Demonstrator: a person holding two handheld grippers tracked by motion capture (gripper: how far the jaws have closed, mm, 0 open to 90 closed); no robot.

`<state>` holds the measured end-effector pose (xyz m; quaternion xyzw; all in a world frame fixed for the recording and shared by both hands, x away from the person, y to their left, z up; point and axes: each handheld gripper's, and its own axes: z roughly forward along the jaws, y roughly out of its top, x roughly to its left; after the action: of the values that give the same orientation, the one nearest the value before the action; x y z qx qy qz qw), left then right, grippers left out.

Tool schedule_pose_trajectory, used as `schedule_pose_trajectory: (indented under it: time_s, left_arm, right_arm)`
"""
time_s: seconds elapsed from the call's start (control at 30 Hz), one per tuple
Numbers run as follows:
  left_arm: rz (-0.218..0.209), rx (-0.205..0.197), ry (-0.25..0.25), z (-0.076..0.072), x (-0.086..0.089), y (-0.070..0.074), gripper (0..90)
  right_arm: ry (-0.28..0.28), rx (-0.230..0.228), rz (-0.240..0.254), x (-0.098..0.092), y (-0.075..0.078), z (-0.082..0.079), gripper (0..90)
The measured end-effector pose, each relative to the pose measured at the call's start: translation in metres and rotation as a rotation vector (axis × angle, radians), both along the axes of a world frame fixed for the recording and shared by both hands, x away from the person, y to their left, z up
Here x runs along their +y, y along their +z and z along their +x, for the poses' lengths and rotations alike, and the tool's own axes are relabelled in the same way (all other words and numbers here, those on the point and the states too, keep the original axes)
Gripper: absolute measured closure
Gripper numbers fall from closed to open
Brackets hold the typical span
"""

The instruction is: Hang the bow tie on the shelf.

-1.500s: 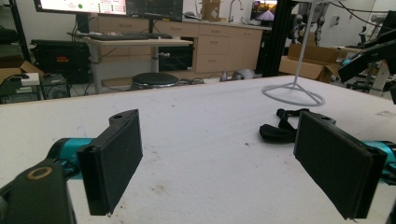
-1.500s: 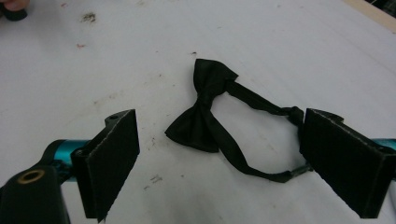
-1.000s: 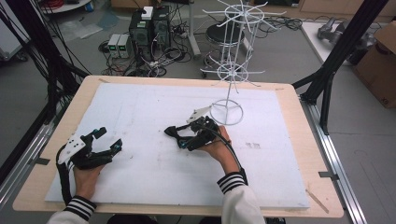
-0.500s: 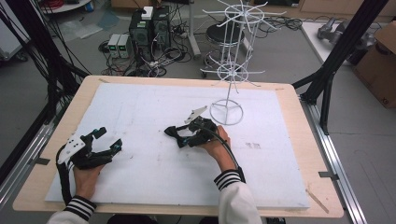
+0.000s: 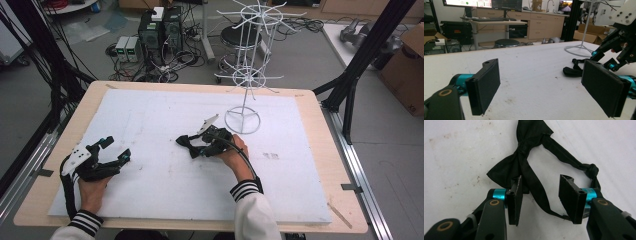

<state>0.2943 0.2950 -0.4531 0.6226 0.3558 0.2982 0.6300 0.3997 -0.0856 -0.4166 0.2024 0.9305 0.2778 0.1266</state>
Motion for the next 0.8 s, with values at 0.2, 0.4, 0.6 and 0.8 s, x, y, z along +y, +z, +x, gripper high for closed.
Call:
schedule_pose_trajectory:
  time_s: [0.2, 0.4, 0.6, 0.8]
  left_arm:
    - [0.000, 0.000, 0.000, 0.0000, 0.0001, 0.0000, 15.7]
    - [0.000, 0.000, 0.000, 0.0000, 0.0002, 0.0000, 15.7]
    - [-0.001, 0.001, 0.000, 0.0000, 0.0002, 0.0000, 15.7]
    - [-0.001, 0.002, 0.000, 0.0000, 0.0001, 0.0000, 15.7]
  right_arm:
    - [0.020, 0.007, -0.031, 0.0010, -0.0032, 0.0012, 61.1]
    - [0.022, 0.024, -0.058, 0.0000, -0.0053, 0.0022, 65.7]
    - [0.004, 0.038, -0.054, -0.0014, -0.0056, 0.0040, 72.3]
    - [0.016, 0.079, -0.037, -0.0013, -0.0056, 0.0052, 83.9]
